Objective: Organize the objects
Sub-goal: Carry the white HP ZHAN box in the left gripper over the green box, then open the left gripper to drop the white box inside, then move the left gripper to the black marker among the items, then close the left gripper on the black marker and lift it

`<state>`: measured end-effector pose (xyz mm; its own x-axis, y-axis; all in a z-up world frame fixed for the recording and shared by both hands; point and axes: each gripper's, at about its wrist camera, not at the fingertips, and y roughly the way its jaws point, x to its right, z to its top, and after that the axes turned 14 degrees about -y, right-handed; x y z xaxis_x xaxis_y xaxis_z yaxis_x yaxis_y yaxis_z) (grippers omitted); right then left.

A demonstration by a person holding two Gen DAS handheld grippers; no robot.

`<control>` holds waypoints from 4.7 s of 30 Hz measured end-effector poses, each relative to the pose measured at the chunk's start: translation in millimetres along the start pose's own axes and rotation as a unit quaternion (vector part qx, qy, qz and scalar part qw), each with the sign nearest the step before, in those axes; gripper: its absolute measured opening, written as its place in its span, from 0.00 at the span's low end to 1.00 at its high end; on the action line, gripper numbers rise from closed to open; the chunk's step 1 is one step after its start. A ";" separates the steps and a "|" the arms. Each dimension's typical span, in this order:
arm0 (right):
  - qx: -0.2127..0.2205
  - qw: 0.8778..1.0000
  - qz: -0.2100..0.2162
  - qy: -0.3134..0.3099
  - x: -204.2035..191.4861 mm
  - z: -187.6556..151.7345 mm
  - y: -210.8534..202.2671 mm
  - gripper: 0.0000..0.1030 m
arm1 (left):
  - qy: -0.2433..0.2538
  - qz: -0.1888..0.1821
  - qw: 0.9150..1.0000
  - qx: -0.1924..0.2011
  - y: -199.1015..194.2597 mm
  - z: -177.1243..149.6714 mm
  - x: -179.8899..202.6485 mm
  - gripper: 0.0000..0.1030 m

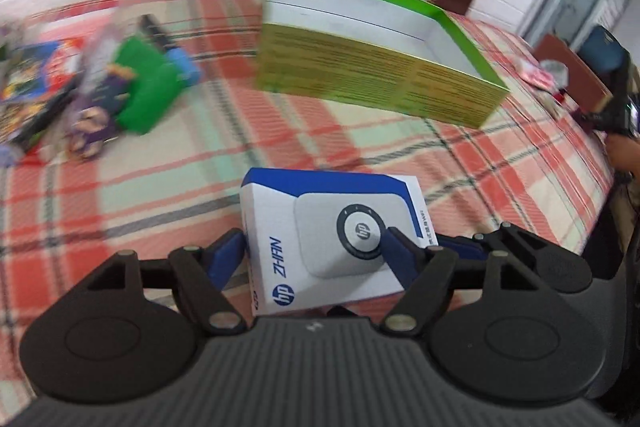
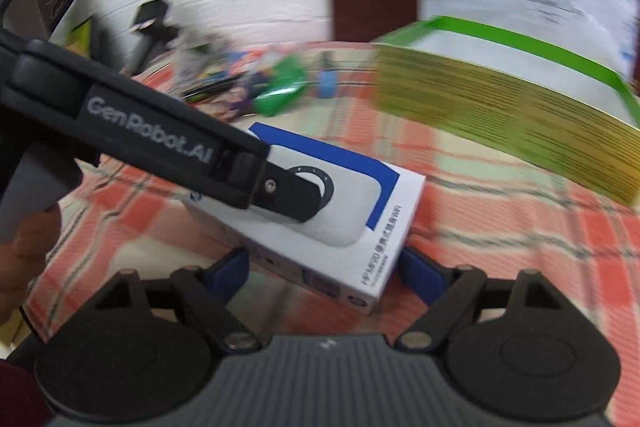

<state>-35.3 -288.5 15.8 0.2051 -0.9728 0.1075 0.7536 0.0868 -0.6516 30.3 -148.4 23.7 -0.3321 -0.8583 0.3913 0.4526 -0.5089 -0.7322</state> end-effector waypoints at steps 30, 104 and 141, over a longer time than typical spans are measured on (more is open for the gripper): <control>0.040 0.995 -0.084 0.018 21.4 -30.8 -19.5 0.74 | 0.043 0.003 0.999 0.005 27.7 6.1 58.9 0.80; 0.071 0.995 0.035 -0.066 -113.2 121.6 97.8 0.69 | -0.124 0.277 0.922 0.240 -90.7 -1.0 -221.2 0.91; 0.016 0.989 0.100 -0.112 -133.9 66.3 41.6 0.26 | -0.191 0.066 0.972 0.116 -109.4 -11.3 -153.7 0.71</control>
<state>10.0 -140.4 24.1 0.4821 -0.8642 0.1440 0.7030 0.2835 -0.6522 22.5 40.0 37.4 0.0533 -0.8562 0.5139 0.6592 -0.3564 -0.6621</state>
